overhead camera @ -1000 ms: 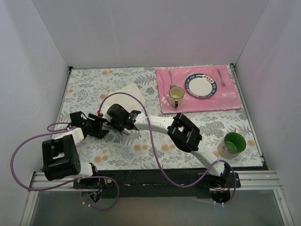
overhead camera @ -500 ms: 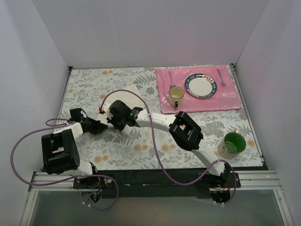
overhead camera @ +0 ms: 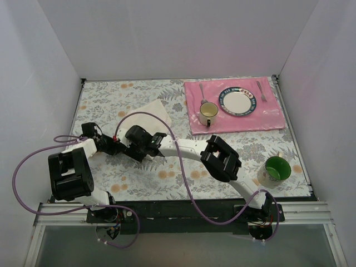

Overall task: Fold the napkin, place the utensils inside, and roll it up
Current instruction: Roll the napkin with the utensil

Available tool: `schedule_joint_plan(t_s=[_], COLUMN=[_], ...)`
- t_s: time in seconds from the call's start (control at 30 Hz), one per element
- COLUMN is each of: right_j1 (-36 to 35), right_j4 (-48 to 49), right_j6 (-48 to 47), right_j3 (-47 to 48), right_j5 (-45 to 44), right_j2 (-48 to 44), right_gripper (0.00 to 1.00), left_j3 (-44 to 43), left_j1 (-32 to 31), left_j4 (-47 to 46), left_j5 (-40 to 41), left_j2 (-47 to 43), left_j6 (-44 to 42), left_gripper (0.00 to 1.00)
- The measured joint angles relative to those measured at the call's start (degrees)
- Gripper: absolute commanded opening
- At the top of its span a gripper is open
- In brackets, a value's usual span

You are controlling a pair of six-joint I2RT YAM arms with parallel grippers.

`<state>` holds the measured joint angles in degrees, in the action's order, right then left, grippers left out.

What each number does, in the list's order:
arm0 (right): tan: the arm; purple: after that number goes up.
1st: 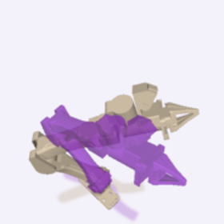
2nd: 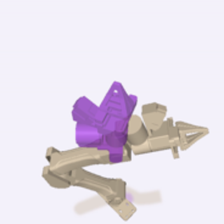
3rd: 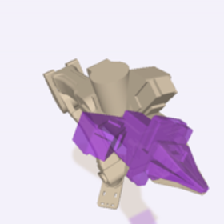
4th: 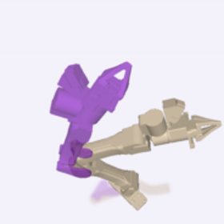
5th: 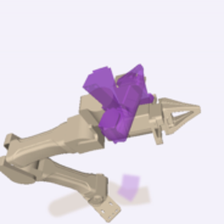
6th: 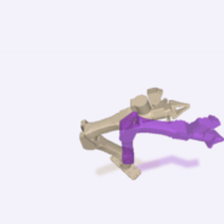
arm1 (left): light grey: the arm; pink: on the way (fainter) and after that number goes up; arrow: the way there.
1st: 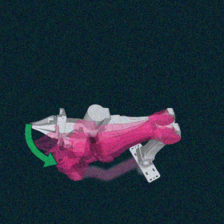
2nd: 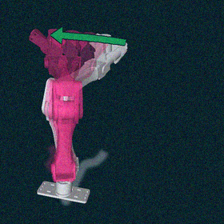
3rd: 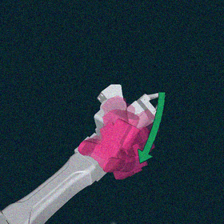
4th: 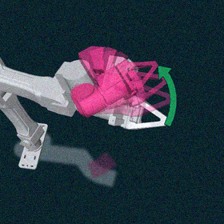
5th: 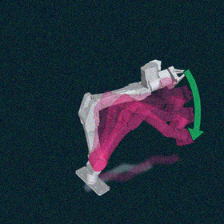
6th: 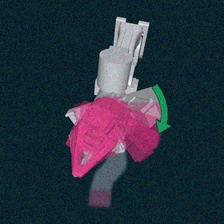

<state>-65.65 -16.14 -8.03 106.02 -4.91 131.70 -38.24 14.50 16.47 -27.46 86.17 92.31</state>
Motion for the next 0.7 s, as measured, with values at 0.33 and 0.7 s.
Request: schedule_joint_plan(t_s=[0.33,0.7], right_j1=[-3.6,-4.0], right_j4=[4.7,10.8], right_j6=[-7.0,-11.9], right_j3=[0.0,0.0], right_j5=[-11.5,-17.2], right_j2=[0.3,4.8], right_gripper=[0.55,0.56], left_j3=[-1.2,-1.6], left_j1=[0.0,0.8], left_j4=[1.6,2.8], left_j5=[-1.4,-2.3], left_j2=[0.1,0.8], left_j6=[0.0,-0.1], left_gripper=[0.0,0.0])
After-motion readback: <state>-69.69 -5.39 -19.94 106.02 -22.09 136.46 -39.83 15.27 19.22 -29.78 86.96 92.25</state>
